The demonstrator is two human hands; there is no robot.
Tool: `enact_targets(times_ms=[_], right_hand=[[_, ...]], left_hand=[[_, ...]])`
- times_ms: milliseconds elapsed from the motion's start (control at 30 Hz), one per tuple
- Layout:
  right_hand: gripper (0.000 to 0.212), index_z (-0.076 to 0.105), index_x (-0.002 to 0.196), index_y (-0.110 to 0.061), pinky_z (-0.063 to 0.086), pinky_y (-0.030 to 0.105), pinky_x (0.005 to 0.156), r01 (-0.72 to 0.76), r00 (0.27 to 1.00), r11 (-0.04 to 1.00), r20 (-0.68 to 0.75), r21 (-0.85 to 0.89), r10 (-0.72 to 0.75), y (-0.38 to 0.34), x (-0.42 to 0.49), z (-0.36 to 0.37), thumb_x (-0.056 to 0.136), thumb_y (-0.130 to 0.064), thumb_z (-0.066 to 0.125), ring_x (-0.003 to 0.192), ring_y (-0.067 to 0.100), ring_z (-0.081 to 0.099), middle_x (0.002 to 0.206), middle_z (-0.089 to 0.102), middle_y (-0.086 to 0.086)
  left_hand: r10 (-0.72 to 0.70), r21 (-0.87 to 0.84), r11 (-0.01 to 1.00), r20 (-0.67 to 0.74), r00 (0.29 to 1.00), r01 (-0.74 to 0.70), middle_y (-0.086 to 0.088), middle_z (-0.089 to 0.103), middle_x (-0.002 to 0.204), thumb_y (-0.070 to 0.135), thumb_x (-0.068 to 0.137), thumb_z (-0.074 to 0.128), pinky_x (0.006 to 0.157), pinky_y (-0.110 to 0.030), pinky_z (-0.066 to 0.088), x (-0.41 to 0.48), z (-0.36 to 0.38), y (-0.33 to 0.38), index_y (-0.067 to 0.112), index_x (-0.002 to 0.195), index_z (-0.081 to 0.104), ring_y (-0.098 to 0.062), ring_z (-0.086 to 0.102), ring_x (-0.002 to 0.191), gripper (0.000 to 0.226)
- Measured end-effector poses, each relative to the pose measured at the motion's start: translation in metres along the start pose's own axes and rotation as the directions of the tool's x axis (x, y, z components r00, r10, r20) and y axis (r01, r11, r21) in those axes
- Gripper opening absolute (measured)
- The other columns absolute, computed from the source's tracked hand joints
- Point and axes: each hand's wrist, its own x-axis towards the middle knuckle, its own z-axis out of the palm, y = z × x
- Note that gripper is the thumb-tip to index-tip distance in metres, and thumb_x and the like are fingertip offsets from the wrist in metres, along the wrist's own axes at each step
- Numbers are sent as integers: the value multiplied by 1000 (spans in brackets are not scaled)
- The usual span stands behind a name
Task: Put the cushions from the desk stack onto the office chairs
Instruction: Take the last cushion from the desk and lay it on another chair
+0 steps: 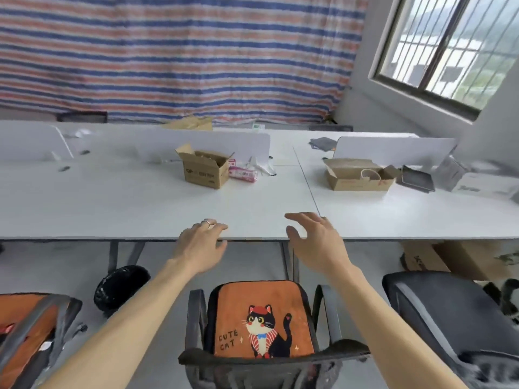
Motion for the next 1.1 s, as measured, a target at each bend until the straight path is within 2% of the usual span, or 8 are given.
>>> enact_targets(times_ms=[100,200,433,567,733,867,967,1100], right_hand=[[36,59,137,-40,46,36,97,88,993,996,-84,-9,-88,-27,-15,-23,102,-42,48,132,17,44,141,56,-14],[35,61,135,-39,45,36,100,159,981,987,-110,-14,-159,-55,-32,-32,102,-43,49,134,18,42,141,57,-14],[38,57,139,-39,41,39,105,343,939,939,-9,-11,-343,-161,-77,-13,103,-43,46,138,21,37,147,52,-12],[36,59,137,-40,41,39,106,466,883,881,29,78,-469,-255,-109,21,102,-42,48,138,20,36,145,53,-12],[38,59,138,-38,38,39,110,611,775,776,81,156,-627,-389,-150,83,101,-41,49,140,21,34,146,53,-9],[40,57,139,-37,37,42,113,672,689,701,146,237,-710,-500,-190,151,100,-40,48,141,21,32,147,51,-8],[42,56,140,-36,39,45,112,715,617,646,193,269,-763,-566,-219,199,99,-43,49,138,25,36,148,51,-7],[39,54,139,-41,40,48,109,740,552,600,235,305,-800,-644,-242,240,100,-45,48,135,26,38,145,52,-9]], left_hand=[[-63,30,997,-125,990,68,1,36,157,43,101,42,107,-39,38,-32,-38,-10,33,150,39,-23,41,138,50],[-141,34,988,-232,962,153,2,40,155,42,100,43,108,-40,37,-82,-70,-31,33,151,39,-23,40,139,52],[-375,17,915,-330,866,403,-2,34,157,45,98,46,105,-41,41,-227,-123,-135,33,150,39,-26,41,138,53],[-518,-8,832,-374,770,555,-3,31,159,45,98,46,104,-43,43,-325,-148,-211,33,150,37,-28,41,138,54],[-646,-53,718,-425,634,694,-2,32,158,47,98,46,99,-43,47,-453,-171,-313,34,149,36,-28,41,137,54],[-748,-92,596,-426,509,798,1,33,156,47,97,47,96,-43,50,-563,-174,-397,35,148,38,-26,47,131,53],[-813,-102,501,-394,428,859,0,35,156,45,97,48,101,-43,46,-631,-177,-451,35,148,38,-28,47,132,53],[-843,-65,436,-379,382,897,0,37,155,43,98,48,104,-41,40,-678,-188,-511,35,149,39,-26,43,136,53]])
